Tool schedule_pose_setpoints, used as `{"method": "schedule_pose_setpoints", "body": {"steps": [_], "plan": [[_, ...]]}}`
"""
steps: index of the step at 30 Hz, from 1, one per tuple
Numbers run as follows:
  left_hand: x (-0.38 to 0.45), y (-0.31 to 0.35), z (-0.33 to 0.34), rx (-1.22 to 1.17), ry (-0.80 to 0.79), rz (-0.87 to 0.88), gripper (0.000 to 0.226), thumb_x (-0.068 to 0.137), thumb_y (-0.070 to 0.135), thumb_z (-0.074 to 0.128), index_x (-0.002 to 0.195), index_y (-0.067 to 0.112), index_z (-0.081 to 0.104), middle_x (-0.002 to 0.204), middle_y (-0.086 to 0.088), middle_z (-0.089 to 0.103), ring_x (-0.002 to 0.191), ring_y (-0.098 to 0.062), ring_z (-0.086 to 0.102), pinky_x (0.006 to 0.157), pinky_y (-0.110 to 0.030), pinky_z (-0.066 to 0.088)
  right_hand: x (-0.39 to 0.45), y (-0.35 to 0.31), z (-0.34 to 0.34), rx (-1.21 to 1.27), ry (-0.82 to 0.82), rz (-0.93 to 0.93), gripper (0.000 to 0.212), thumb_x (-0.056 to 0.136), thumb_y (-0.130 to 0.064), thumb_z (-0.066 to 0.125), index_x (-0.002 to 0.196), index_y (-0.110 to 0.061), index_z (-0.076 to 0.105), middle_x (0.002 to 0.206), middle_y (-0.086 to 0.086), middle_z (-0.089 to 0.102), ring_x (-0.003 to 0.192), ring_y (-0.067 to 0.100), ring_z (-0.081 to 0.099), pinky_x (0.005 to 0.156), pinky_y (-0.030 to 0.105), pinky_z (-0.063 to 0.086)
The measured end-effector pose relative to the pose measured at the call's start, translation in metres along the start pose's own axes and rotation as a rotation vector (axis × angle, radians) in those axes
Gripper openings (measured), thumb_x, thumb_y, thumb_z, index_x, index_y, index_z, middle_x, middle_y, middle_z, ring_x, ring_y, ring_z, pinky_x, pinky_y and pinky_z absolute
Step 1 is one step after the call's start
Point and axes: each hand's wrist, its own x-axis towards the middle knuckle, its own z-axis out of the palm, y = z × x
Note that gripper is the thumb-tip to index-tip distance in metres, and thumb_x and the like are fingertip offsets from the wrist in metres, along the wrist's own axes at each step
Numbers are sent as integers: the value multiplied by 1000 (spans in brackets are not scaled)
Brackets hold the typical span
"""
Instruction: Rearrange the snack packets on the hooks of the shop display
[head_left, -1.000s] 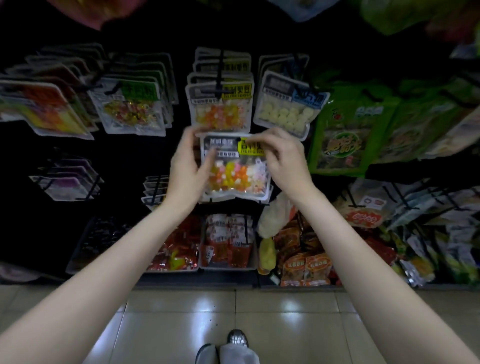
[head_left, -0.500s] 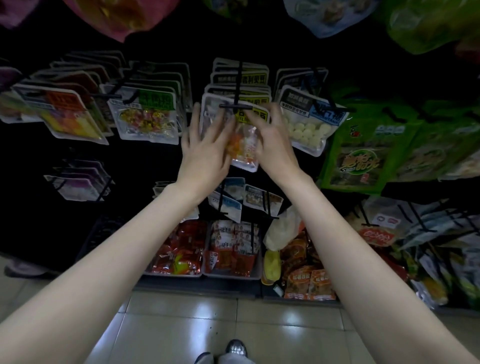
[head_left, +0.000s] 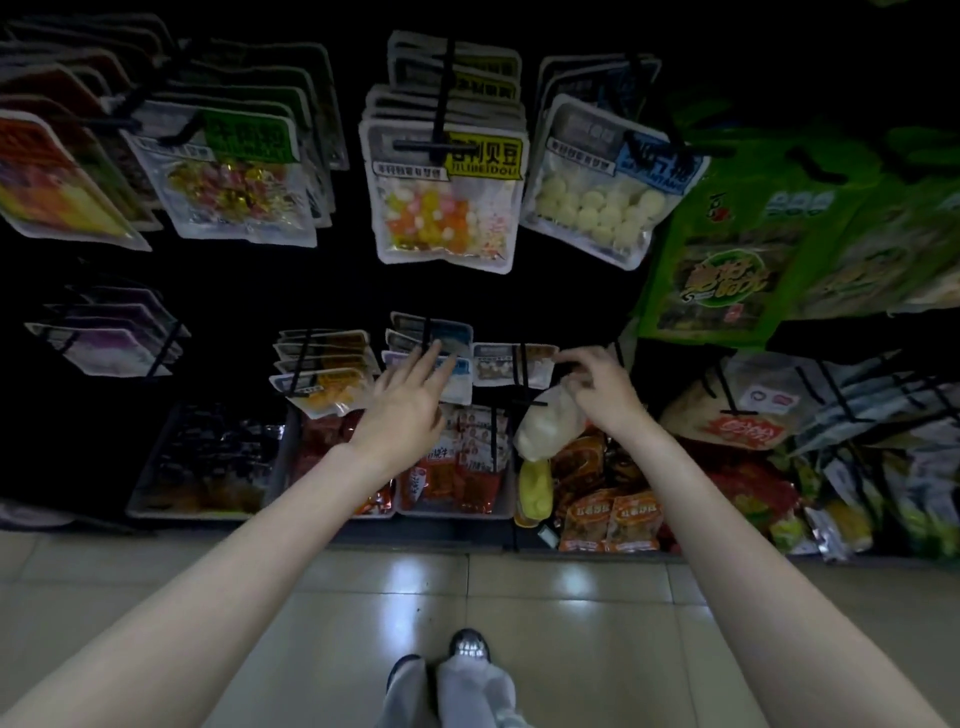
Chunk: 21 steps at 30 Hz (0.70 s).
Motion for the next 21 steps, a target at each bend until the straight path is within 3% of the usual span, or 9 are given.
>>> {"method": "schedule_pose_setpoints", "body": {"steps": [2, 5, 8, 12, 14, 16, 19, 21], "plan": [[1, 5, 0, -56, 3, 38, 61, 95, 17, 45, 149, 17, 15, 157, -8, 7, 143, -27, 11, 114, -42, 14, 1, 0, 6, 10, 12, -11, 31, 94, -7, 50, 124, -14, 55, 135, 14, 42, 117, 33, 51, 94, 38, 44], [1, 18, -14, -120, 239, 260, 51, 87, 14, 39, 137, 8, 40, 140, -17, 41, 126, -32, 40, 101, -46, 40, -4, -21, -4, 73, 168, -172, 32, 93, -6, 51, 125, -9, 55, 128, 11, 49, 112, 25, 54, 84, 15, 42], [5, 34, -45, -156, 502, 418, 44, 84, 8, 39, 126, 5, 49, 125, -15, 51, 116, -27, 45, 97, -38, 40, -18, -54, -33, 73, 433, -382, 32, 92, -5, 52, 124, -5, 54, 121, 11, 51, 105, 9, 52, 79, 3, 39], [17, 50, -83, -55, 733, 462, 46, 77, 1, 45, 122, 10, 48, 127, -8, 44, 115, -28, 42, 94, -40, 35, -12, -84, -76, -91, 750, -494, 46, 88, -6, 57, 132, 3, 42, 138, 22, 34, 116, 18, 44, 83, 13, 43], [22, 54, -94, -37, 757, 424, 48, 76, 0, 47, 123, 12, 47, 130, -10, 44, 117, -30, 40, 95, -44, 36, 0, -97, -92, -140, 774, -386, 56, 89, -11, 57, 140, -3, 33, 146, 16, 27, 105, 20, 51, 70, 24, 48], [23, 57, -103, -20, 762, 417, 48, 76, -2, 47, 123, 12, 48, 131, -14, 48, 117, -31, 39, 95, -46, 37, 13, -105, -106, -121, 694, -231, 55, 93, -15, 54, 142, -11, 30, 146, 11, 29, 99, 20, 53, 72, 35, 47], [19, 60, -114, -2, 774, 427, 48, 75, -3, 46, 121, 10, 50, 130, -15, 49, 116, -31, 41, 94, -47, 37, 20, -105, -119, -104, 657, -166, 34, 95, -13, 48, 129, -8, 51, 135, 14, 43, 112, 26, 49, 83, 32, 40], [15, 61, -119, 21, 791, 422, 49, 73, -2, 47, 120, 11, 51, 130, -13, 50, 116, -30, 41, 95, -44, 34, 13, -103, -118, -128, 692, -195, 26, 95, -11, 49, 116, -5, 62, 126, 12, 50, 108, 30, 53, 84, 29, 40]]}}
